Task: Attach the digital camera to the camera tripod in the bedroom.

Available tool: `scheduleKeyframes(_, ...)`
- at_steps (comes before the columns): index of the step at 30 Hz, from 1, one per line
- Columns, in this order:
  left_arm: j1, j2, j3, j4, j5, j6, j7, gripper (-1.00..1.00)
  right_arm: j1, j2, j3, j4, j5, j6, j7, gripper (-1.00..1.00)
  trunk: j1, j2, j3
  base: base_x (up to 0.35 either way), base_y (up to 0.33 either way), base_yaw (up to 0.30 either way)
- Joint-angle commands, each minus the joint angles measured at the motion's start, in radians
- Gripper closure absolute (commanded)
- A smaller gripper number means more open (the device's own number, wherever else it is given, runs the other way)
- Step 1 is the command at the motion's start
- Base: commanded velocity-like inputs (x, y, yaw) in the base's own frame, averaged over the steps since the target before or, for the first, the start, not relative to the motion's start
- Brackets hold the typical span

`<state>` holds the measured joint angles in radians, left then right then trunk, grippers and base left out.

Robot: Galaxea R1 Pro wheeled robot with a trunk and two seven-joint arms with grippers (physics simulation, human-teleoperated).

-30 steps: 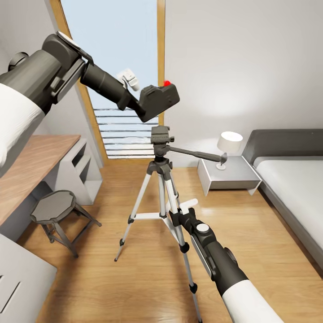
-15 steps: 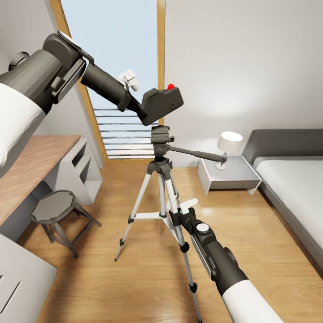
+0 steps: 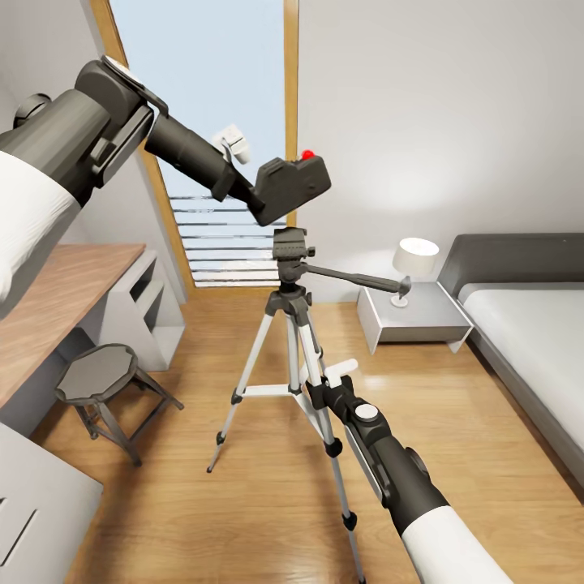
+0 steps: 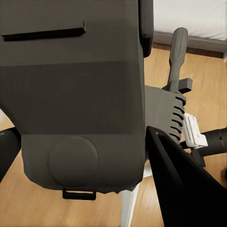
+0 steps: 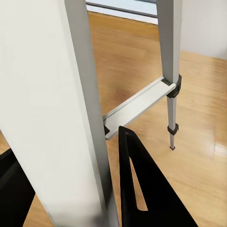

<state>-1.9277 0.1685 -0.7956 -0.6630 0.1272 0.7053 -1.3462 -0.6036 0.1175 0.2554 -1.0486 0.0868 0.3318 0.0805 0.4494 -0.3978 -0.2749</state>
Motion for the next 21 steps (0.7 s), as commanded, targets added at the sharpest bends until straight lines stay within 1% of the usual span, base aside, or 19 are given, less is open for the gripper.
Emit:
scheduleKeyframes(1, -0.002, 0.002, -0.006, 0.001, 0.011, 0.008, -0.001, 1.00, -0.001, 0.001, -0.001, -0.002, 0.008, 0.006, 0.005, 1.00, 0.001, -0.002, -0.002, 0.000, 0.000, 0.000)
scheduleKeyframes(8, -0.002, 0.014, -0.005, 0.013, 0.014, 0.007, -0.003, 1.00, -0.001, 0.001, -0.001, -0.002, 0.008, 0.006, 0.005, 1.00, 0.001, -0.002, -0.002, 0.000, 0.000, 0.000)
scheduleKeyframes(14, -0.002, 0.019, -0.007, 0.001, 0.012, 0.003, -0.004, 1.00, -0.001, 0.001, -0.001, -0.002, 0.008, 0.006, 0.005, 1.00, 0.001, -0.002, -0.002, 0.000, 0.000, 0.000)
scheduleKeyframes(21, -0.002, 0.027, -0.019, -0.006, 0.005, 0.003, 0.004, 1.00, -0.001, 0.001, -0.002, -0.002, 0.008, 0.006, 0.005, 1.00, 0.001, -0.002, -0.002, 0.000, 0.000, 0.000)
